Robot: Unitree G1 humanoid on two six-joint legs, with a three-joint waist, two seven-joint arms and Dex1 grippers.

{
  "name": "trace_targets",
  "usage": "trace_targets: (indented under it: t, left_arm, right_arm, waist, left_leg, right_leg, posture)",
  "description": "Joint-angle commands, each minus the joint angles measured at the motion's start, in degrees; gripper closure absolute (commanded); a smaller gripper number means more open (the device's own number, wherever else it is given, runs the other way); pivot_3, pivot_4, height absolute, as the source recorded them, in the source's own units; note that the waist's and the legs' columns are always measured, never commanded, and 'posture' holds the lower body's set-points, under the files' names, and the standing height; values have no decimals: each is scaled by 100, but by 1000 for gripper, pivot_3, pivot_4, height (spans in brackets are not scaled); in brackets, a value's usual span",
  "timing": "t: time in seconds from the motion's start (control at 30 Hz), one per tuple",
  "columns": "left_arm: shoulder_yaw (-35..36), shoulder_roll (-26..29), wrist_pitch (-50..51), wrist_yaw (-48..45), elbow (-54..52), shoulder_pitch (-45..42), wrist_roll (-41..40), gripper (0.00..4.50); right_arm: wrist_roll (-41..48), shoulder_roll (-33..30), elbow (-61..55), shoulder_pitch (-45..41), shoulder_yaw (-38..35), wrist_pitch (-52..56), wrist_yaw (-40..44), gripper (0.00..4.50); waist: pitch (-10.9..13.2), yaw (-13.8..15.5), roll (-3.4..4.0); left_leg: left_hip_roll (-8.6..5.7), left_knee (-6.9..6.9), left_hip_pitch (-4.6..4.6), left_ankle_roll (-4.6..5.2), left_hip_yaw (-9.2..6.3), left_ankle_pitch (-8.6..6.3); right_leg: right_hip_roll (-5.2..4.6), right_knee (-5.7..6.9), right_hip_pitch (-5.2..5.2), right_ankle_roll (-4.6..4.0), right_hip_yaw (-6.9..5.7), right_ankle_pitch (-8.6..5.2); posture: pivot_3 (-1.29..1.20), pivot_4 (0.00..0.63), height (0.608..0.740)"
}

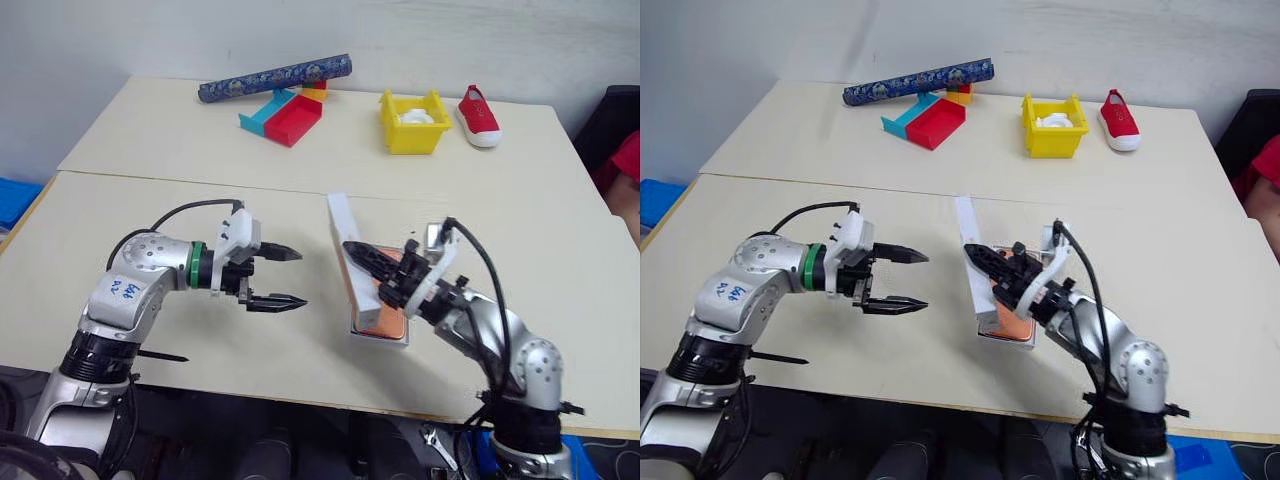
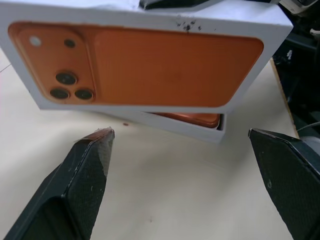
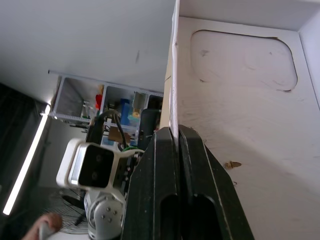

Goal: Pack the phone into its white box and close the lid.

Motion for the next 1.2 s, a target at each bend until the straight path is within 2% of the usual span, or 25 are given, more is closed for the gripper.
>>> trace_targets:
  t: [0.03,0.17,0.37,0.47,0.53,0.6,0.7,0.9,1.07,1.2]
  left_arm:
    - [206,58,-123,103,35,-4,84,0]
    - [115,29,-349,179,281,40,328,838]
    - [-247,-256,-814,255,859,-170,858,2902]
    - [-444,-557,-985,353,1275,-429,1132,3939]
    - [-602,-731,-1192,402,1598,-590,1366,4477]
    - [-716,-870,-1359,461,1890,-732,1561,4477]
    - [-764,-1087,-1469,448,2238,-981,1665,4500]
    - [-799,-1387,-1606,335,2495,-1174,1729,4500]
    - [-833,-1749,-1713,305,2726,-1396,1766,4500]
    - [-837,-2027,-1775,278,2860,-1541,1777,4500]
  right_arm:
    - [111,298,203,-210,184,-220,215,4472]
    - [-140,523,531,-329,267,-331,448,4500]
    - [-943,515,949,-289,387,-220,909,4500]
    - [-1432,365,833,-162,407,-118,1297,4500]
    - [-1596,341,686,-58,420,-56,1520,4500]
    - [-1690,337,597,10,438,-12,1637,4500]
    - [-1741,297,418,87,410,53,1694,3829]
    - [-1490,90,38,335,294,185,1590,1711]
    - [-1107,-508,-604,646,52,223,1544,55]
    - [-965,-1357,-1160,968,-223,364,1760,20]
  waist:
    - [1,0,1]
    - [0,0,1]
    - [0,11,1]
    - [-2,16,-1]
    - [-3,12,-3]
    - [-5,10,-3]
    - [-6,4,-5]
    - [-7,7,-7]
    - [-10,33,-12]
    - [-10,84,-13]
  left_leg:
    - [0,0,-1,0,0,0]
    - [-2,0,-3,0,0,0]
    - [-6,0,-3,2,0,-1]
    - [-9,2,-8,3,0,-1]
    - [-9,3,-8,3,1,-1]
    - [-8,2,-7,3,1,-1]
    - [-8,3,-8,3,3,-1]
    - [-9,6,-15,2,9,0]
    - [-11,10,-18,4,7,0]
    - [-15,13,-21,12,9,1]
  right_leg:
    - [1,1,-2,0,0,0]
    - [0,2,-5,0,1,0]
    - [-1,6,-6,0,1,0]
    - [-2,8,-11,2,1,1]
    - [-3,8,-11,3,1,2]
    - [-2,9,-12,3,1,2]
    - [-2,11,-15,4,2,2]
    - [-5,25,-31,4,7,2]
    - [-7,23,-29,6,5,3]
    - [-10,12,-27,13,6,7]
  posture:
    - [0,150,740]
    - [0,150,740]
    - [0,150,740]
    - [0,150,740]
    - [0,150,740]
    - [0,150,740]
    - [0,150,740]
    - [0,150,740]
    - [0,150,740]
    - [0,150,740]
